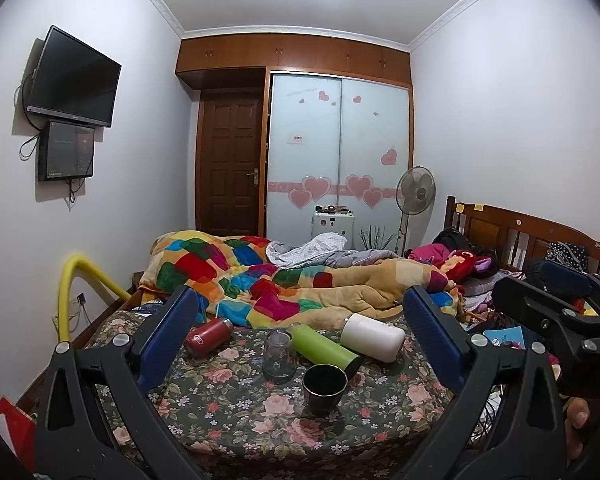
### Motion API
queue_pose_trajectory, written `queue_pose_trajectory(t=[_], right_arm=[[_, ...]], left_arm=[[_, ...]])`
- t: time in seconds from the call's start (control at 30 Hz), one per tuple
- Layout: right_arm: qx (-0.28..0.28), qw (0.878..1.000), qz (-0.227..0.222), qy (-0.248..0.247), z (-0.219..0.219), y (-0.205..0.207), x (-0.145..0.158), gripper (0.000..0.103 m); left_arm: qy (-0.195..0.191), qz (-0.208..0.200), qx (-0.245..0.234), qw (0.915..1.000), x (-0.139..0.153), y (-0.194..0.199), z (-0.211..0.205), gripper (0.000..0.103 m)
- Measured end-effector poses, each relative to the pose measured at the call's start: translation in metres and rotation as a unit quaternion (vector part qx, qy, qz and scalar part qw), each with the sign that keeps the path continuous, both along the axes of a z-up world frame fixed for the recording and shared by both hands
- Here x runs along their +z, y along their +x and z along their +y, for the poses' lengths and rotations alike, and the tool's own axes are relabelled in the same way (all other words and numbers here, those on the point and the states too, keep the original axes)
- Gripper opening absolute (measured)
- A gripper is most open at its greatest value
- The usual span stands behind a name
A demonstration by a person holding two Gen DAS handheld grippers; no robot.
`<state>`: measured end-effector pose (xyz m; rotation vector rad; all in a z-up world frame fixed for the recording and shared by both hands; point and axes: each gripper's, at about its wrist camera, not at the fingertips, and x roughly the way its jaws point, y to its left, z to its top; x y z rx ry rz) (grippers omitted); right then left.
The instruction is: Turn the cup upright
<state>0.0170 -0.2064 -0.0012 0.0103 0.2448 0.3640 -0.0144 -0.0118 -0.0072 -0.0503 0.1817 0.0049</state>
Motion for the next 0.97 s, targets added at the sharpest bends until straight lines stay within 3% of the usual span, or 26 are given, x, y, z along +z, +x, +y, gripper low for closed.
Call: queue_pose_trajectory(t=[0.97], right_arm=[[-0.003, 1.0, 0.004, -0.002, -0.0002, 0.0045, 0.0006, 0.103]], left_arm=[[-0.008, -0.002, -0.005, 1.0, 0.0003, 0.0009, 0.0089, 0.103]])
